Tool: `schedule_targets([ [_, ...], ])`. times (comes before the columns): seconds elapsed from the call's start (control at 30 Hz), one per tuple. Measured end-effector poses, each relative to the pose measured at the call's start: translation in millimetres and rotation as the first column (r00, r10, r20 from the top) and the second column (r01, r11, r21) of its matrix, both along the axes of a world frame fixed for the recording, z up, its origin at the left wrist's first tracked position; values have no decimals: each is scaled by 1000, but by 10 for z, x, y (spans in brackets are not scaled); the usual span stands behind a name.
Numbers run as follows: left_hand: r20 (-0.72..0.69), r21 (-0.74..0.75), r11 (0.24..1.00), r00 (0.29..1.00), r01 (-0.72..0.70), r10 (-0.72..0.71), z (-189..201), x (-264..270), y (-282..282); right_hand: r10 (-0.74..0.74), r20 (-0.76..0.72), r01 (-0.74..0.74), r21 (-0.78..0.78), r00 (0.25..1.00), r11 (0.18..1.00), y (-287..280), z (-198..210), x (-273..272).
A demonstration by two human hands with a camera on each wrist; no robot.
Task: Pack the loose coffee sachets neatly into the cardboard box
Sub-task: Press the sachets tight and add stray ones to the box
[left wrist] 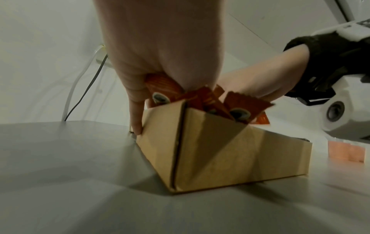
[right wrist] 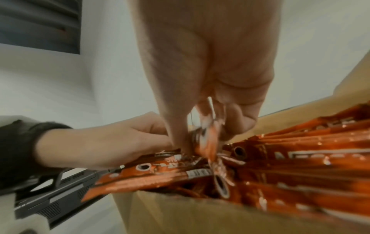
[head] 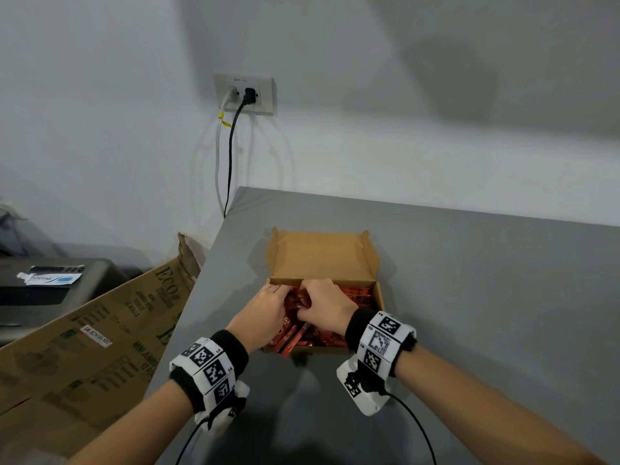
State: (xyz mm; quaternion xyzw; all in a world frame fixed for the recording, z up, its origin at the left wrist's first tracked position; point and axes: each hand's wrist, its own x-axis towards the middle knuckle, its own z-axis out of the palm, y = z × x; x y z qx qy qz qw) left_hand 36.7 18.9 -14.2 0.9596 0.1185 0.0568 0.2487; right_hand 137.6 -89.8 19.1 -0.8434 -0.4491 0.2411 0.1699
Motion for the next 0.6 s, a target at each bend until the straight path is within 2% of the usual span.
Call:
schedule_targets([
  [0.1,-29,-18,1000,999,-15,15,-9,-14,-1,-24,-51,28,75,998,997,-65,112,63],
  [0.2,-36,-10,1000,999,-13,13,-36,-11,7,-105,-152,127,140,983,982,-215,281,252],
  [0.4,8,8,1000,1000,-9,9,-69,-5,-20,-284,-34,286,163,958,944,-518,253,665],
  [0.6,-21,-4,1000,1000,-15,15,-42,-13,-14,-280,12,276,127,960,953,-576,75,676],
])
